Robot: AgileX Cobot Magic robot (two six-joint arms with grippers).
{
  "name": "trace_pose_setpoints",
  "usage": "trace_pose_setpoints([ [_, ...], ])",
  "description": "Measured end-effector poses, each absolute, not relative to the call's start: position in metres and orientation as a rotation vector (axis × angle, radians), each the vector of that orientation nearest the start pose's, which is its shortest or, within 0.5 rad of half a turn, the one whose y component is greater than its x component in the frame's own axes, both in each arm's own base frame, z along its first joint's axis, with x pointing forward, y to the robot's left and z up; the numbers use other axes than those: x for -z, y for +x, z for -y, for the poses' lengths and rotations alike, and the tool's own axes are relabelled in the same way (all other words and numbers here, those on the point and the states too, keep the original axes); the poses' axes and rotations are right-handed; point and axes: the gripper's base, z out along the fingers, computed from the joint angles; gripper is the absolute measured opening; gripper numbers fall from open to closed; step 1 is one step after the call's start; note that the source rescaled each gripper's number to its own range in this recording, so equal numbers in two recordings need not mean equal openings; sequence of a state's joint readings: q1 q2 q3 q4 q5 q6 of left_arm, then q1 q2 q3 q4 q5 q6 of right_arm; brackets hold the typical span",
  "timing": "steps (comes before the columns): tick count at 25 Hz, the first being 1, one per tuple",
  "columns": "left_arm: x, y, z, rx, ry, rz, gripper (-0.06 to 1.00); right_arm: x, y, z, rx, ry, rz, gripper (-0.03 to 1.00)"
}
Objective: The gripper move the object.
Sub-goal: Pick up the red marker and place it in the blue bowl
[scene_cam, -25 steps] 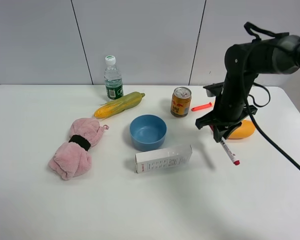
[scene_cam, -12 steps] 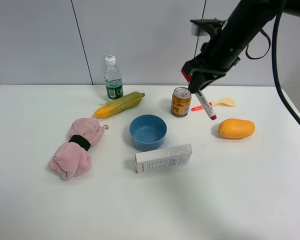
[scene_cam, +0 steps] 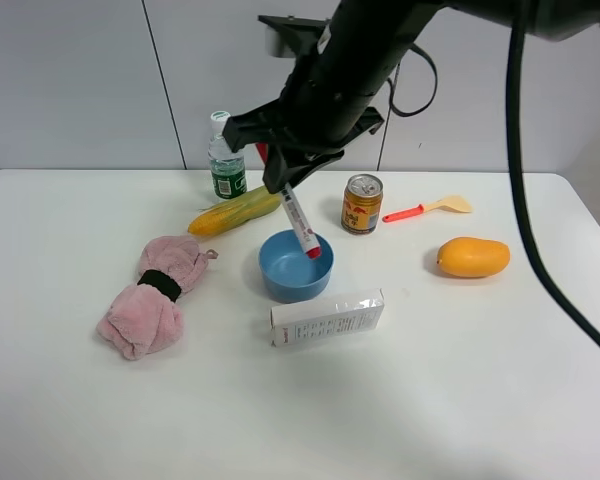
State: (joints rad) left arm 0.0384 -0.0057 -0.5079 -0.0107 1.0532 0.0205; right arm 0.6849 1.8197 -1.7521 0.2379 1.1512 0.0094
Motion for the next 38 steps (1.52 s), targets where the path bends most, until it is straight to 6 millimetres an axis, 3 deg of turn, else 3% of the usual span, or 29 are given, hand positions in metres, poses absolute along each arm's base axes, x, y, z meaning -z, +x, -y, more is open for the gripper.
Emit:
trace_pose_setpoints([
  [4,-0.280,-0.006,0.001,-0.025,-0.018,-2.023,1.00,-0.331,0.276,-0.295,-0.472,-0.955,-2.535,0.00],
  [8,-0.280,-0.006,0.001,-0.025,-0.018,-2.023,1.00,-0.326,0.275,-0.310,-0.396,-1.005,-2.425,0.00],
  [10,-0.280,-0.006,0.001,-0.025,-0.018,-2.023,1.00,-0.323,0.280,-0.315,-0.371,-1.001,-2.383,0.00],
  [17,-0.280,-0.006,0.001,-0.025,-0.018,-2.023,1.00,-0.272,0.313,-0.330,-0.144,-1.073,-2.292,0.00],
  [25,-0.280,-0.006,0.001,-0.025,-0.018,-2.023,1.00,-0.231,0.329,-0.349,-0.163,-1.089,-2.226,0.00],
  [38,-0.280,-0.006,0.001,-0.025,-0.018,-2.023,1.00,-0.230,0.331,-0.353,-0.200,-1.067,-2.202,0.00],
])
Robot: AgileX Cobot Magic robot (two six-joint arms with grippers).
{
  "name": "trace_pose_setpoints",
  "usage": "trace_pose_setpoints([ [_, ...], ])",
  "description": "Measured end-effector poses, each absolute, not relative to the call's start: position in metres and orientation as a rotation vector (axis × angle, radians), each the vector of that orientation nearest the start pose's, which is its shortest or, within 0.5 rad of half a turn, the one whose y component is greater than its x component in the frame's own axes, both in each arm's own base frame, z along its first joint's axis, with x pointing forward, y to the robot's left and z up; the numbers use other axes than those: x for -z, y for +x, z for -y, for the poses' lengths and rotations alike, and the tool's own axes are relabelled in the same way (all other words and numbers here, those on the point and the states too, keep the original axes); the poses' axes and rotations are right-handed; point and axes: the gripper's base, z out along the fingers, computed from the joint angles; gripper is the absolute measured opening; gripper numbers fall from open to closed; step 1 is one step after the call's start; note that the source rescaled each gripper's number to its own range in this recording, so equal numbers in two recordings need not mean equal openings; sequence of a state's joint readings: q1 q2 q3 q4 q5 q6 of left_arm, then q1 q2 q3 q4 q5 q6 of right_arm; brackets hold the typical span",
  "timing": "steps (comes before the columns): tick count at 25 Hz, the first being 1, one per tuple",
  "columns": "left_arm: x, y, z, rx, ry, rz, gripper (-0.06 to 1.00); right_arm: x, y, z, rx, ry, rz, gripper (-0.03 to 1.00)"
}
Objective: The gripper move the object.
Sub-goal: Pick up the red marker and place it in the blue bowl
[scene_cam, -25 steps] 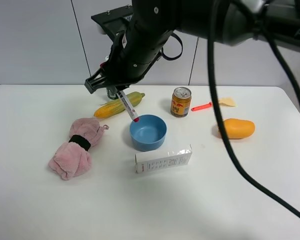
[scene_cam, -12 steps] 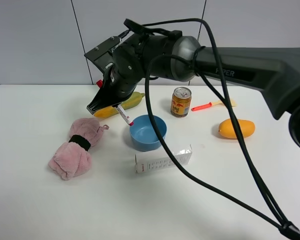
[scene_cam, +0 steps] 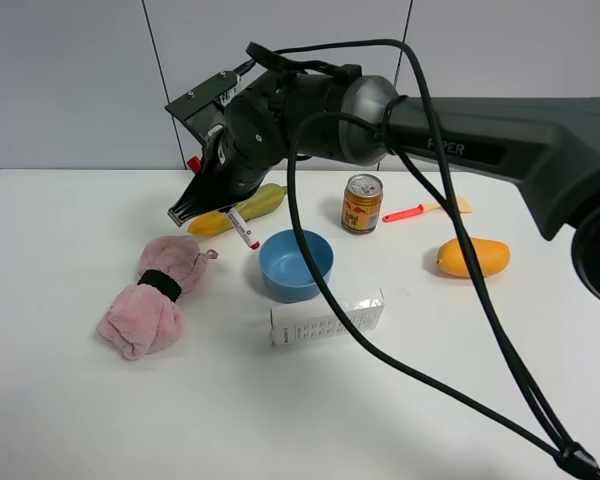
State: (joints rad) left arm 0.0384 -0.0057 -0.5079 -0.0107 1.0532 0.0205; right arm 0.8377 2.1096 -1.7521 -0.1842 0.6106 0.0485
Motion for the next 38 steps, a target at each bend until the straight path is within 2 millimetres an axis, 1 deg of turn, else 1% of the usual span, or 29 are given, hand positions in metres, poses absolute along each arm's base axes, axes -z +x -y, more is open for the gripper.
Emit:
trace_pose_setpoints([
  [6,-0.280,-0.006,0.001,-0.025,-0.018,-2.023,1.00,-0.229,0.329,-0.352,-0.211,-1.064,-2.236,0.00],
  [9,-0.280,-0.006,0.001,-0.025,-0.018,-2.023,1.00,-0.229,0.329,-0.352,-0.187,-1.120,-2.205,0.00],
  [11,-0.280,-0.006,0.001,-0.025,-0.018,-2.023,1.00,-0.228,0.333,-0.349,-0.167,-1.153,-2.177,0.00],
  [14,-0.280,-0.006,0.001,-0.025,-0.018,-2.023,1.00,-0.217,0.342,-0.335,-0.153,-1.151,-2.165,0.00],
  [15,-0.280,-0.006,0.001,-0.025,-0.018,-2.023,1.00,-0.210,0.343,-0.329,-0.143,-1.153,-2.181,0.00],
  [18,-0.280,-0.006,0.001,-0.025,-0.018,-2.023,1.00,-0.200,0.338,-0.318,-0.134,-1.158,-2.202,0.00],
  [23,-0.280,-0.006,0.001,-0.025,-0.018,-2.023,1.00,-0.201,0.331,-0.311,-0.151,-1.157,-2.161,0.00],
  [25,-0.280,-0.006,0.001,-0.025,-0.018,-2.023,1.00,-0.196,0.330,-0.309,-0.156,-1.157,-2.152,0.00],
  [31,-0.280,-0.006,0.001,-0.025,-0.018,-2.023,1.00,-0.167,0.325,-0.292,-0.160,-1.157,-2.165,0.00],
  [33,-0.280,-0.006,0.001,-0.025,-0.018,-2.023,1.00,-0.160,0.326,-0.286,-0.164,-1.142,-2.162,0.00],
  [38,-0.280,-0.006,0.001,-0.025,-0.018,-2.023,1.00,-0.153,0.334,-0.271,-0.179,-1.069,-2.172,0.00],
])
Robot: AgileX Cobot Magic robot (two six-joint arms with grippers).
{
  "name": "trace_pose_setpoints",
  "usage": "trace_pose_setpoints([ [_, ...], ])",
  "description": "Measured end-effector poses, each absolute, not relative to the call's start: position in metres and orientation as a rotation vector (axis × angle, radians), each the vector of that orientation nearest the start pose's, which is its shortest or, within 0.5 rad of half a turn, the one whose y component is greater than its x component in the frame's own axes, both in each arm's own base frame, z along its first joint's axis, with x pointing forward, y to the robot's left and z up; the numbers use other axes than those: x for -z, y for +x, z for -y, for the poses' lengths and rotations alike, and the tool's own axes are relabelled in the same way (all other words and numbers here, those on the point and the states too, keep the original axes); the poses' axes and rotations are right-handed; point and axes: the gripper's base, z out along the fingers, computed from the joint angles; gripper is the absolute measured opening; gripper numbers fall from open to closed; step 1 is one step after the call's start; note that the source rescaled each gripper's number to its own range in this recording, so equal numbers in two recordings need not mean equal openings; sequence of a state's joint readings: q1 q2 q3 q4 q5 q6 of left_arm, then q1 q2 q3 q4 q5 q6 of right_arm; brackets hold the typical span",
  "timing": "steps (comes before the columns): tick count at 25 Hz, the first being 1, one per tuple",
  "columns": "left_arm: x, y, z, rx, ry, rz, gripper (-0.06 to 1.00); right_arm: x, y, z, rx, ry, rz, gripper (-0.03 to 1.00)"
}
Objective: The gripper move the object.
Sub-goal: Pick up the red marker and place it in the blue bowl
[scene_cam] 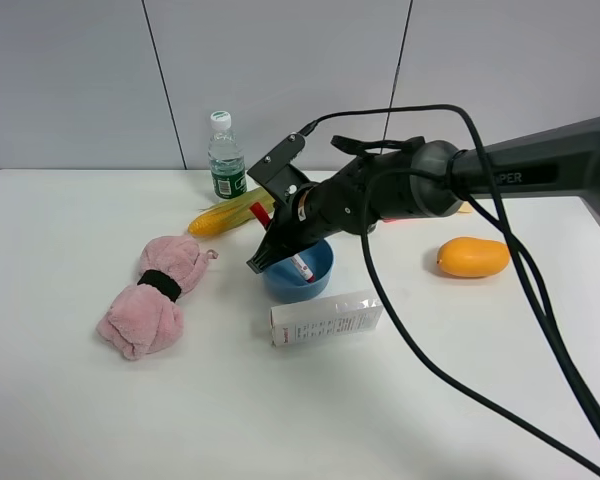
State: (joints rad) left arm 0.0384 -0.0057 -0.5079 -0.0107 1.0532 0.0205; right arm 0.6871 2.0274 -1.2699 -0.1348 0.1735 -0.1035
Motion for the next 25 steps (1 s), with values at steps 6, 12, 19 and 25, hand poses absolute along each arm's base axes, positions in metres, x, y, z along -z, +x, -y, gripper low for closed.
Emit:
trace_pose_setpoints([
  [6,-0.2800,-0.0064,0.0011,-0.025,-0.018,-2.023,1.00,-0.1534,0.3356,-0.2698,-0.183,-1.056,-2.162,0.00],
  [12,-0.2800,-0.0064,0.0011,-0.025,-0.018,-2.023,1.00,-0.1523,0.3357,-0.2699,-0.184,-1.056,-2.163,0.00],
  [19,-0.2800,-0.0064,0.0011,-0.025,-0.018,-2.023,1.00,-0.1518,0.3353,-0.2695,-0.181,-1.059,-2.171,0.18],
  [25,-0.2800,-0.0064,0.0011,-0.025,-0.018,-2.023,1.00,-0.1517,0.3353,-0.2694,-0.180,-1.059,-2.172,0.72],
])
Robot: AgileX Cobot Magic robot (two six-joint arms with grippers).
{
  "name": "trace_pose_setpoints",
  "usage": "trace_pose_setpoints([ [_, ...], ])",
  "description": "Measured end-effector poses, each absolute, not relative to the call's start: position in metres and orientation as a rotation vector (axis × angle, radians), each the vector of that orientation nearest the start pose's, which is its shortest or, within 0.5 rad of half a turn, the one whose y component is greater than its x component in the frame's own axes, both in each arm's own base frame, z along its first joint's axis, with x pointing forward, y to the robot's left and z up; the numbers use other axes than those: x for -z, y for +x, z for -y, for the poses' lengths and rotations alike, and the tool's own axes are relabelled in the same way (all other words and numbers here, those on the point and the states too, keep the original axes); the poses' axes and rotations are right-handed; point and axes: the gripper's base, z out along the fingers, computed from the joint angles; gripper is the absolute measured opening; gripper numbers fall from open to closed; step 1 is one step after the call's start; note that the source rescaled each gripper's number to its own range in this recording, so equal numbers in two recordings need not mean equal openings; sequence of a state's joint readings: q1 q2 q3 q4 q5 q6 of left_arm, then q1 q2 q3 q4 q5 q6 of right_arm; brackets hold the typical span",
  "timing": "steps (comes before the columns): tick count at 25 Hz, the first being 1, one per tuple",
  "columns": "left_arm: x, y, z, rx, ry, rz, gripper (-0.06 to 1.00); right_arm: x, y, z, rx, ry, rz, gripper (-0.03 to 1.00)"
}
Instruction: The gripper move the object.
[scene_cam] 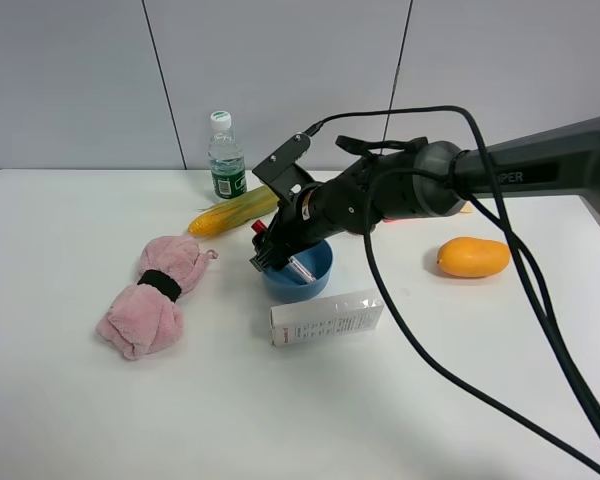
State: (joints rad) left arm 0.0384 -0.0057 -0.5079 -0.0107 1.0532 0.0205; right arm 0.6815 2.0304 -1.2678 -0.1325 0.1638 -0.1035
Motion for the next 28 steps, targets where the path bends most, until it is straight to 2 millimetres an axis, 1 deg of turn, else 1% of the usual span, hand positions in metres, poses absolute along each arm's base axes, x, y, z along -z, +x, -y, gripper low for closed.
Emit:
trace_pose_setpoints([
  [2,-0.280,-0.006,0.001,-0.025,-0.018,-2.023,1.00,-0.152,0.335,-0.269,-0.180,-1.059,-2.172,0.76],
  [5,-0.280,-0.006,0.001,-0.025,-0.018,-2.023,1.00,-0.152,0.334,-0.269,-0.177,-1.060,-2.186,0.77],
  [7,-0.280,-0.006,0.001,-0.025,-0.018,-2.023,1.00,-0.159,0.332,-0.266,-0.177,-1.049,-2.219,0.77],
  [9,-0.280,-0.006,0.001,-0.025,-0.018,-2.023,1.00,-0.173,0.327,-0.262,-0.176,-1.040,-2.246,0.77],
  [13,-0.280,-0.006,0.001,-0.025,-0.018,-2.023,1.00,-0.216,0.311,-0.248,-0.159,-1.035,-2.285,0.77],
  [15,-0.280,-0.006,0.001,-0.025,-0.018,-2.023,1.00,-0.238,0.301,-0.238,-0.145,-1.037,-2.309,0.77],
  [19,-0.280,-0.006,0.001,-0.025,-0.018,-2.023,1.00,-0.276,0.277,-0.218,-0.115,-1.046,-2.366,0.77],
  [22,-0.280,-0.006,0.001,-0.025,-0.018,-2.023,1.00,-0.297,0.259,-0.203,-0.091,-1.056,-2.418,0.77],
  [24,-0.280,-0.006,0.001,-0.025,-0.018,-2.023,1.00,-0.307,0.248,-0.193,-0.072,-1.066,-2.459,0.77],
  [26,-0.280,-0.006,0.001,-0.025,-0.018,-2.023,1.00,-0.316,0.237,-0.183,-0.052,-1.078,-2.509,0.77],
  [28,-0.280,-0.006,0.001,-0.025,-0.018,-2.023,1.00,-0.321,0.229,-0.174,-0.036,-1.078,-2.555,0.77],
])
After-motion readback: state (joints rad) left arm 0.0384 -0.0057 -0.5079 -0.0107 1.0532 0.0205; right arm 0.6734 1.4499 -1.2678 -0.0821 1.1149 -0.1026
